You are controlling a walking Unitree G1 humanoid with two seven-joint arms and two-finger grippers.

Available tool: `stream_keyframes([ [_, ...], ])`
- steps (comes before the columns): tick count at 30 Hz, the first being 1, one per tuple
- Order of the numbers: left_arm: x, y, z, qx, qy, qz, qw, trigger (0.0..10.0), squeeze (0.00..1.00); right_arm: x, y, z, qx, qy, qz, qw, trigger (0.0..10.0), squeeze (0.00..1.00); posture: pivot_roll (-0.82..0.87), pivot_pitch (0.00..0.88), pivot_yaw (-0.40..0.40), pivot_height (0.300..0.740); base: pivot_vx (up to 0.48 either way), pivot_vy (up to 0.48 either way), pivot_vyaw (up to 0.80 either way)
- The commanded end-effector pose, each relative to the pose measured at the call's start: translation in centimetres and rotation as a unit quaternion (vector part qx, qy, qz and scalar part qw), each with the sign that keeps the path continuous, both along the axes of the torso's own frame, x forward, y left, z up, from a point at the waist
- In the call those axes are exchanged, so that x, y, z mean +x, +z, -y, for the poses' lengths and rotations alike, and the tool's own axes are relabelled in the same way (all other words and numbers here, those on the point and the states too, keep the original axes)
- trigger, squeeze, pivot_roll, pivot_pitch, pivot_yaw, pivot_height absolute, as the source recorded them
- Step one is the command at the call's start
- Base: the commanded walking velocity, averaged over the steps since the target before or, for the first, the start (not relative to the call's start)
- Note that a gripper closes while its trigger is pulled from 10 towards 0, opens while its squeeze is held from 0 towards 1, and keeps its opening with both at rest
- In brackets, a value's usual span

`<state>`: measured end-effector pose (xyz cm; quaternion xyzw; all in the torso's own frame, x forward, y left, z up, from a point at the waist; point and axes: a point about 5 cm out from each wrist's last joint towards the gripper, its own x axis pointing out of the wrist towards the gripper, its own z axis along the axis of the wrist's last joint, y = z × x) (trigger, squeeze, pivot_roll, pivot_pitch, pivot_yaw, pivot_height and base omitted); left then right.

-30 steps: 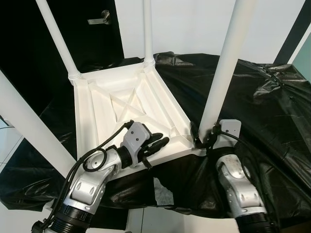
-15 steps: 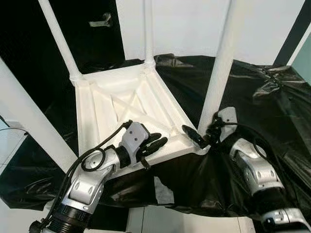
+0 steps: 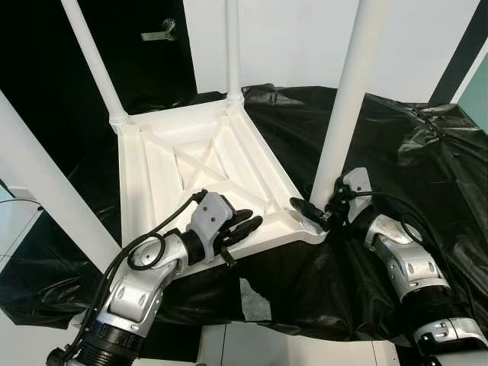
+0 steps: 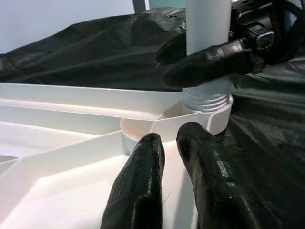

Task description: Building children table

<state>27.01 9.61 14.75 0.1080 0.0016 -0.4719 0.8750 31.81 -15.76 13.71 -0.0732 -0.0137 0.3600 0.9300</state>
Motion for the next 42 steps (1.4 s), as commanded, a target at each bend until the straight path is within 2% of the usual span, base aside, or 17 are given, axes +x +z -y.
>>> stream_keyframes([
  [1, -0.4, -0.3, 0.4, 0.003, -0.018, -0.006, 1.0, 10.0, 0.0, -0.5, -1.0, -0.5, 0.001, -0.004, -0.014, 1.0, 10.0, 0.0, 0.05, 0.0, -0.004, 0.74, 0.0, 0.0, 0.0],
  [2, -0.5, -0.3, 0.5, 0.003, -0.02, -0.008, 1.0, 10.0, 0.0, -0.8, -1.1, -0.7, 0.01, -0.028, -0.015, 0.999, 10.0, 0.0, 0.04, 0.0, 0.0, 0.74, 0.0, 0.0, 0.0],
  [5, -0.6, -0.4, 0.5, 0.003, -0.02, -0.009, 1.0, 10.0, 0.0, -0.9, -1.2, -0.8, 0.011, -0.049, -0.013, 0.999, 10.0, 0.0, 0.04, 0.0, 0.002, 0.74, 0.0, 0.0, 0.0],
  [6, -0.5, -0.5, 0.7, 0.001, -0.022, -0.015, 1.0, 10.0, 0.0, -1.2, -1.5, -1.4, 0.016, -0.118, -0.01, 0.993, 10.0, 0.0, 0.04, 0.0, 0.001, 0.74, 0.0, 0.0, 0.0],
  [10, -0.3, -0.4, 0.8, 0.001, -0.022, -0.012, 1.0, 10.0, 0.0, -1.7, -1.9, -2.4, 0.045, -0.209, -0.024, 0.977, 10.0, 0.0, 0.03, 0.0, 0.003, 0.74, 0.0, 0.0, 0.0],
  [14, -0.3, -0.3, 0.8, 0.001, -0.02, -0.008, 1.0, 10.0, 0.0, -2.1, -2.1, -3.0, 0.047, -0.234, -0.022, 0.971, 10.0, 0.0, 0.03, 0.0, 0.006, 0.74, 0.0, 0.0, 0.0],
  [15, -0.3, -0.3, 0.9, 0.001, -0.022, -0.006, 1.0, 10.0, 0.0, -2.3, -2.1, -3.4, 0.052, -0.259, -0.016, 0.964, 10.0, 0.0, 0.02, 0.0, 0.007, 0.74, 0.0, 0.0, 0.0],
  [17, -0.3, -0.3, 0.9, 0.001, -0.022, -0.006, 1.0, 10.0, 0.0, -2.3, -2.1, -3.4, 0.052, -0.259, -0.016, 0.964, 10.0, 0.0, 0.02, 0.0, 0.007, 0.74, 0.0, 0.0, 0.0],
  [19, -0.2, -0.2, 0.9, 0.003, -0.025, -0.003, 1.0, 10.0, 0.0, -2.5, -2.2, -3.9, 0.067, -0.318, -0.019, 0.945, 10.0, 0.0, 0.02, 0.0, 0.008, 0.74, 0.0, 0.0, 0.0],
  [22, 0.0, 0.0, 0.9, 0.003, -0.026, 0.0, 1.0, 10.0, 0.0, -2.7, -2.4, -4.4, 0.072, -0.331, -0.026, 0.941, 10.0, 0.0, 0.02, 0.0, 0.017, 0.74, 0.0, 0.0, 0.0],
  [27, 0.1, 0.0, 1.0, 0.002, -0.025, 0.001, 1.0, 10.0, 0.0, -2.8, -2.3, -3.9, 0.068, -0.338, -0.021, 0.938, 10.0, 0.0, 0.01, 0.0, 0.019, 0.74, 0.0, 0.0, 0.0],
  [28, 0.1, 0.1, 1.0, 0.003, -0.024, 0.003, 1.0, 10.0, 0.0, -2.8, -2.1, -3.9, 0.07, -0.335, -0.018, 0.939, 10.0, 1.0, 0.01, 0.0, 0.018, 0.74, 0.0, 0.0, 0.0],
  [31, 0.2, 0.1, 1.0, 0.004, -0.024, 0.005, 1.0, 10.0, 0.0, -2.9, -2.0, -3.9, 0.07, -0.336, -0.017, 0.939, 10.0, 1.0, 0.01, 0.0, 0.018, 0.74, 0.0, 0.0, 0.0],
  [33, 0.1, 0.1, 0.9, 0.005, -0.016, 0.01, 1.0, 10.0, 0.0, -3.5, -1.0, -3.6, 0.088, -0.28, 0.011, 0.956, 10.0, 1.0, 0.01, 0.0, 0.027, 0.74, 0.0, 0.0, 0.0],
  [36, 0.1, 0.1, 0.9, 0.005, -0.015, 0.01, 1.0, 10.0, 0.0, -3.6, -0.8, -3.4, 0.09, -0.267, 0.016, 0.959, 10.0, 1.0, 0.01, 0.0, 0.028, 0.74, 0.0, 0.0, 0.0],
  [38, 0.1, 0.0, 0.7, 0.01, -0.011, 0.011, 1.0, 10.0, 0.0, -3.6, -0.7, -2.4, 0.088, -0.221, 0.012, 0.971, 10.0, 1.0, 0.01, 0.0, 0.027, 0.74, 0.0, 0.0, 0.0],
  [42, 0.2, -0.1, 0.6, 0.014, -0.007, 0.015, 1.0, 10.0, 0.0, -3.7, -0.3, -1.7, 0.084, -0.179, 0.015, 0.98, 10.0, 1.0, 0.01, 0.0, 0.03, 0.74, 0.0, 0.0, 0.0],
])
